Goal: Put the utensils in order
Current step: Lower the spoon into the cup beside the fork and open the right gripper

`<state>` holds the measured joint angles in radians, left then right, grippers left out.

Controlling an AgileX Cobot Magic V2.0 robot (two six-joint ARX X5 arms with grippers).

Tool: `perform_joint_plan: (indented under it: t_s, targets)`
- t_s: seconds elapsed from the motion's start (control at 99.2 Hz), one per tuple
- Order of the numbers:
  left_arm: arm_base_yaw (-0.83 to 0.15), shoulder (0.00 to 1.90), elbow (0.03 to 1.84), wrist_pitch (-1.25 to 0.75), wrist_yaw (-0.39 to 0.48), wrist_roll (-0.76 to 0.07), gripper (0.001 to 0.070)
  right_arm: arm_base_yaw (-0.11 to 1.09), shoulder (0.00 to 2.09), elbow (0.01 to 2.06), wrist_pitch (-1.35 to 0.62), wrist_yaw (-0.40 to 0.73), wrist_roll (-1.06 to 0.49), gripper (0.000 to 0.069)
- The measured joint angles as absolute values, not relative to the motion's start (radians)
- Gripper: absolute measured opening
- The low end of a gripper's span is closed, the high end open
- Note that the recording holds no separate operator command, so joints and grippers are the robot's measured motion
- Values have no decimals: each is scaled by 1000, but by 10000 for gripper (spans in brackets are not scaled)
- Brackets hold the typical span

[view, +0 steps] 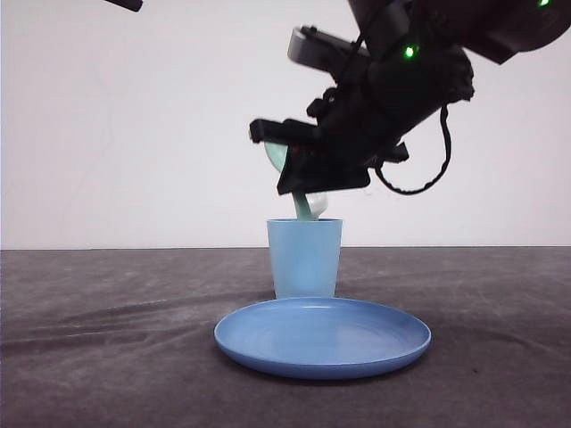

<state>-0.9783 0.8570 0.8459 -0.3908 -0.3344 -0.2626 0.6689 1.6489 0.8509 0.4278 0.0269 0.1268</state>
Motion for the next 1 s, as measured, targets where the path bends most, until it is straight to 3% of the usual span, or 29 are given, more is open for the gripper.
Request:
perform_joint_plan:
  t_s: [0.373, 0.666, 0.998]
  targets:
    - [-978, 857, 846, -391, -334, -263, 321, 675, 1649, 851, 437, 27, 127, 262]
    - [-978, 857, 846, -393, -334, -263, 321, 687, 1598, 851, 381, 26, 127, 275]
    - [-978, 857, 846, -405, -334, -264, 321, 700, 1241, 851, 58, 26, 127, 276]
